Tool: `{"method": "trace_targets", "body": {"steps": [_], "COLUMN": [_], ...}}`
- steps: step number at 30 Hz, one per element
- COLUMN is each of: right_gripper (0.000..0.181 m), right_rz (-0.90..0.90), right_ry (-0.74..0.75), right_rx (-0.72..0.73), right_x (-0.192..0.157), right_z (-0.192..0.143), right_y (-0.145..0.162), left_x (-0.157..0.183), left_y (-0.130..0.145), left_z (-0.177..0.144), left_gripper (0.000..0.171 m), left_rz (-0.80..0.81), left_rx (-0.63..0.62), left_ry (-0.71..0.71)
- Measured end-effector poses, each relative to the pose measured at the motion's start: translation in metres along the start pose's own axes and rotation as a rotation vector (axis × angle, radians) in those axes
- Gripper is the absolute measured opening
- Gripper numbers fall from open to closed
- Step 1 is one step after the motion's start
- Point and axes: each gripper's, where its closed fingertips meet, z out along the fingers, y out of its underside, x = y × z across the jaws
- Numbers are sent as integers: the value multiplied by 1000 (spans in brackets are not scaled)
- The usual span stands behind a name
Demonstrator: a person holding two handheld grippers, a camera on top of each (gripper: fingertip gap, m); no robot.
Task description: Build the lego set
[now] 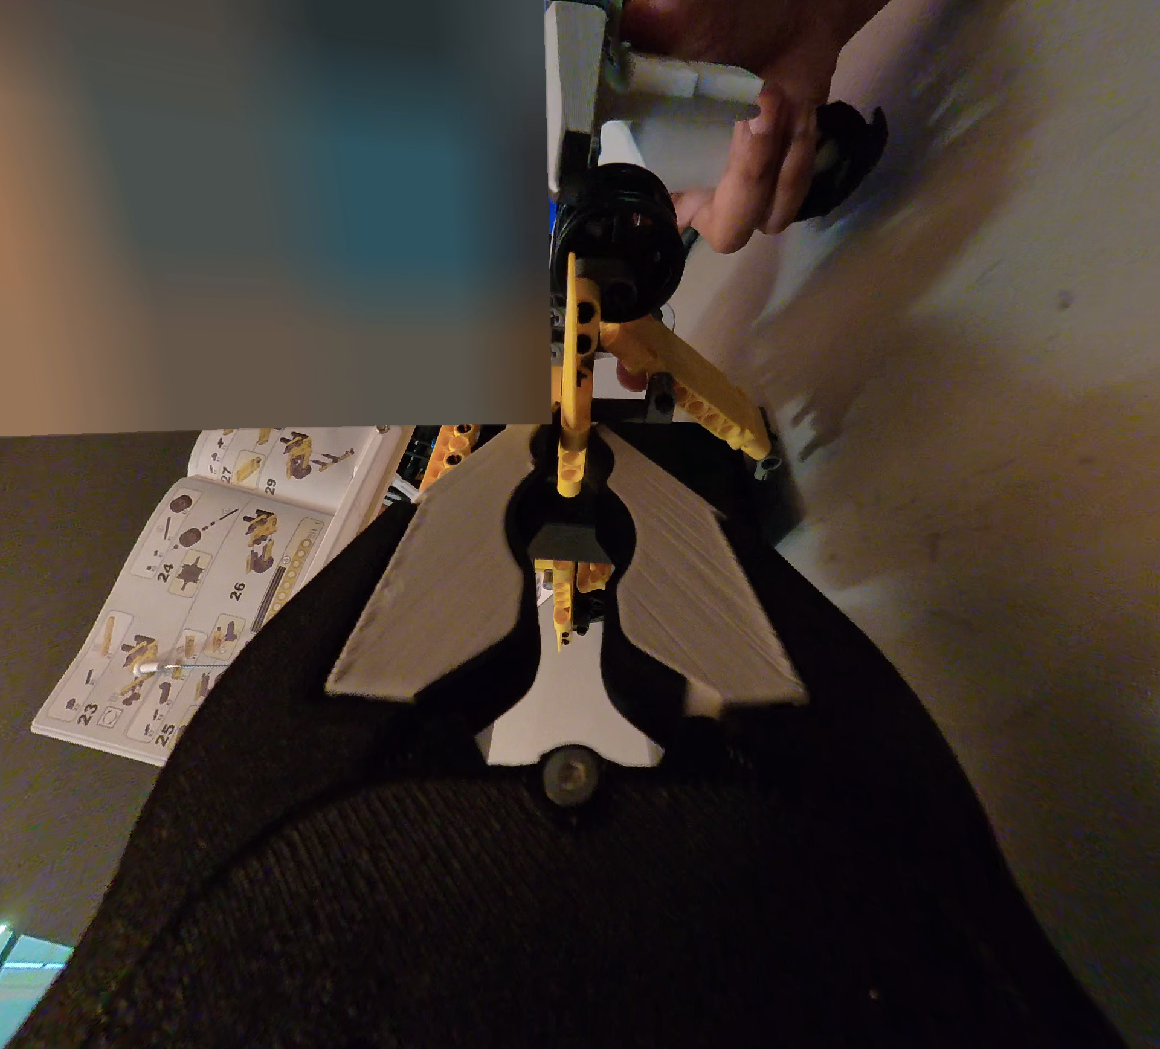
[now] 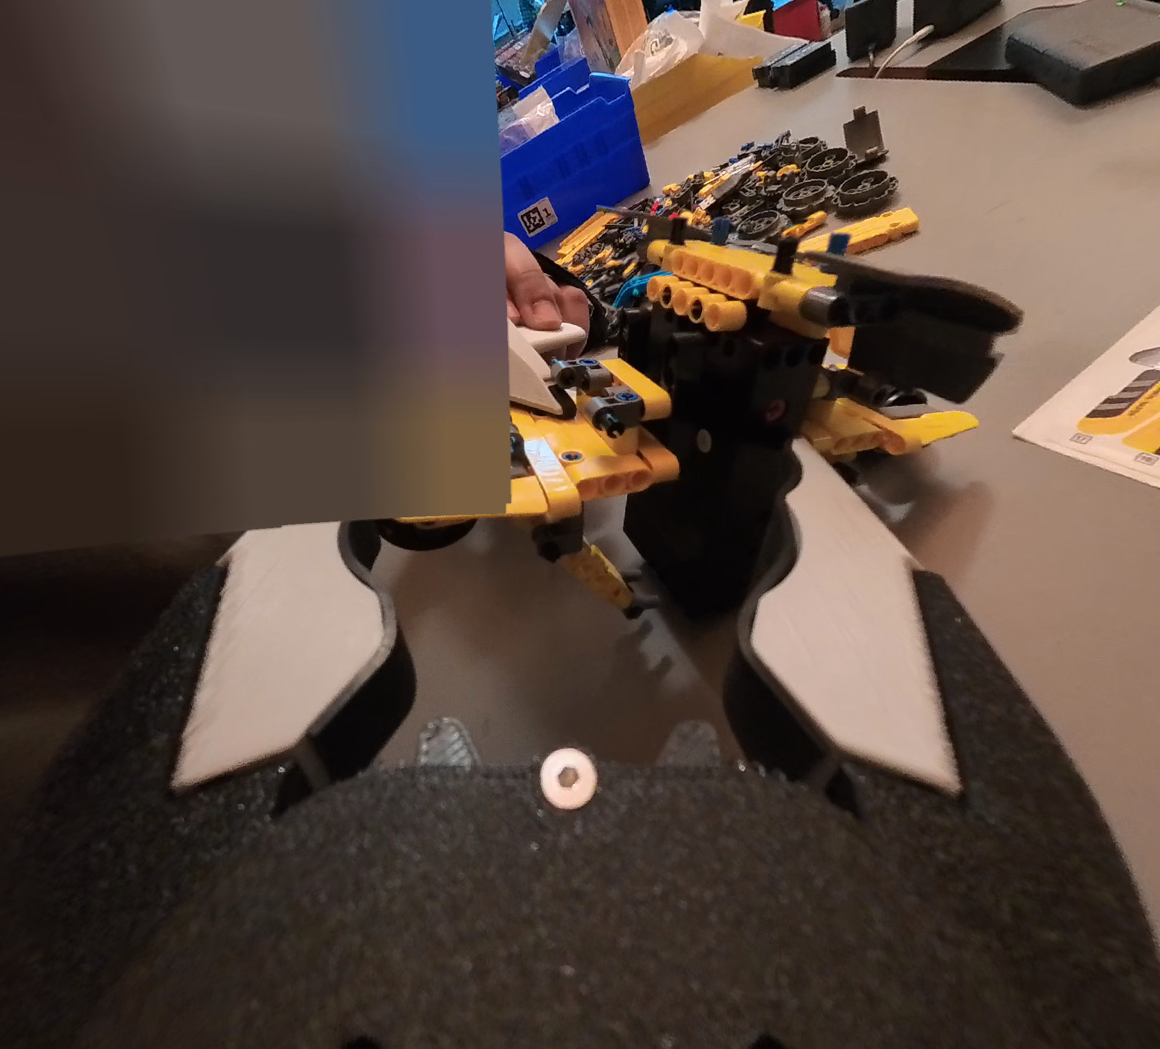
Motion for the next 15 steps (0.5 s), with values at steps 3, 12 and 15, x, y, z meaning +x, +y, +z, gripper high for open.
{"method": "trace_targets", "body": {"steps": [3,12,15], "right_gripper": [125,119,118], "right_rz": [-12,15,-12], "right_ry": [-3,-35,-38], "right_rx": [3,27,21], "right_x": [1,4,5], "right_z": [0,-3,-4], "right_y": [0,-2,0], "left_x": [0,0,0], "left_y": [1,1,3], "left_z": [0,2,3], "left_gripper": [1,0,0], "left_rz": [4,10,18], "left_rx": [-4,-33,-42], "left_ry": [1,5,-2]}}
